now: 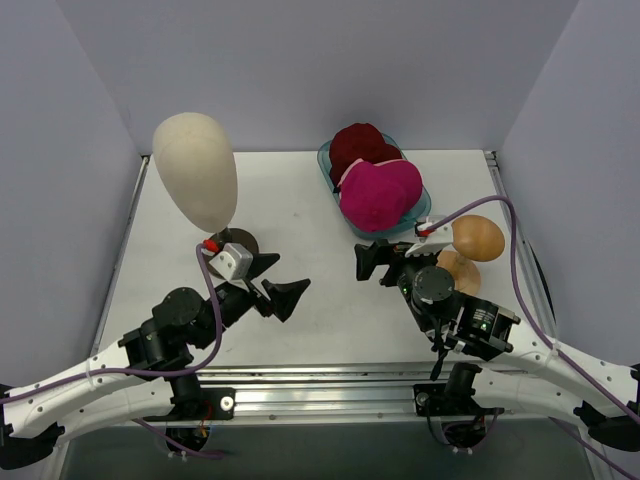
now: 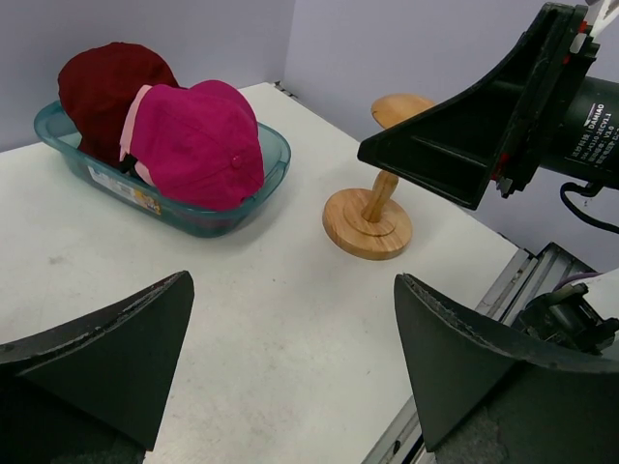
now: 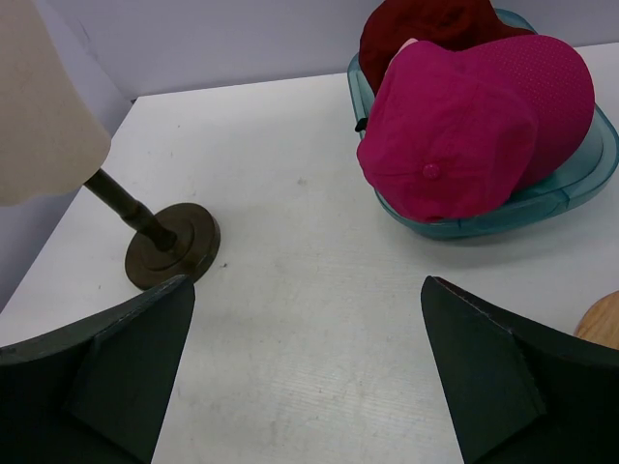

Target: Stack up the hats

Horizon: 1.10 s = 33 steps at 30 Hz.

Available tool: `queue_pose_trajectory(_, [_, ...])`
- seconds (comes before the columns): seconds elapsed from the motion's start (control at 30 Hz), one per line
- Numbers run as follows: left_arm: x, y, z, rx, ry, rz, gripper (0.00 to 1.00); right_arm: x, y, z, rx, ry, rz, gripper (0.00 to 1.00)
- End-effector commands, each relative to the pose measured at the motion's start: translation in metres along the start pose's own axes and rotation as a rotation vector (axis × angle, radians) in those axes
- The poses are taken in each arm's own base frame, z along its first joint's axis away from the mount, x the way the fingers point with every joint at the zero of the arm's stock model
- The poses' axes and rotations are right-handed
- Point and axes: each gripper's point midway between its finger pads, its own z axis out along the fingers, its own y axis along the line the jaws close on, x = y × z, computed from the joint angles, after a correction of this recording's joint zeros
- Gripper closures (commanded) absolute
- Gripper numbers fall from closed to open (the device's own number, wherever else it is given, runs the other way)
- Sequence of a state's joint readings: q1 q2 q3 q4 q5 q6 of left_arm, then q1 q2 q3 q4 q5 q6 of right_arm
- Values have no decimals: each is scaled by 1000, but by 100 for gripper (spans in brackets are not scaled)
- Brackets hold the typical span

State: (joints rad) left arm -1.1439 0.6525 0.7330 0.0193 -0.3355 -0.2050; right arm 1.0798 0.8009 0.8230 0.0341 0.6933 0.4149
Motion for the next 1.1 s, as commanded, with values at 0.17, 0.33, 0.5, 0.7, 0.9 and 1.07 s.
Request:
queue_pose_trajectory(0.17, [-12,0,0,3,-63,6,6,-20,-3,0,39,-53,30,0])
queue_pose_trajectory(0.33, [-9,4,1,-15,-79,13,6,-27,-3,-1,50,-59,42,0])
queue_pose_trajectory(0.5, [-6,8,1,-27,-95,21,6,-40,-9,10,160,-97,-17,14])
queue_pose_trajectory(0.7, [-11,17,-8,-57,-144,5,6,-49,-15,63,327,-65,-147,48])
queue_pose_trajectory(0.9, [-15,26,-18,-88,-179,-6,6,-17,-31,134,297,92,-167,54])
queue_pose_trajectory(1.07, [-15,34,-23,-117,-199,-15,6,22,-49,166,304,213,-172,54])
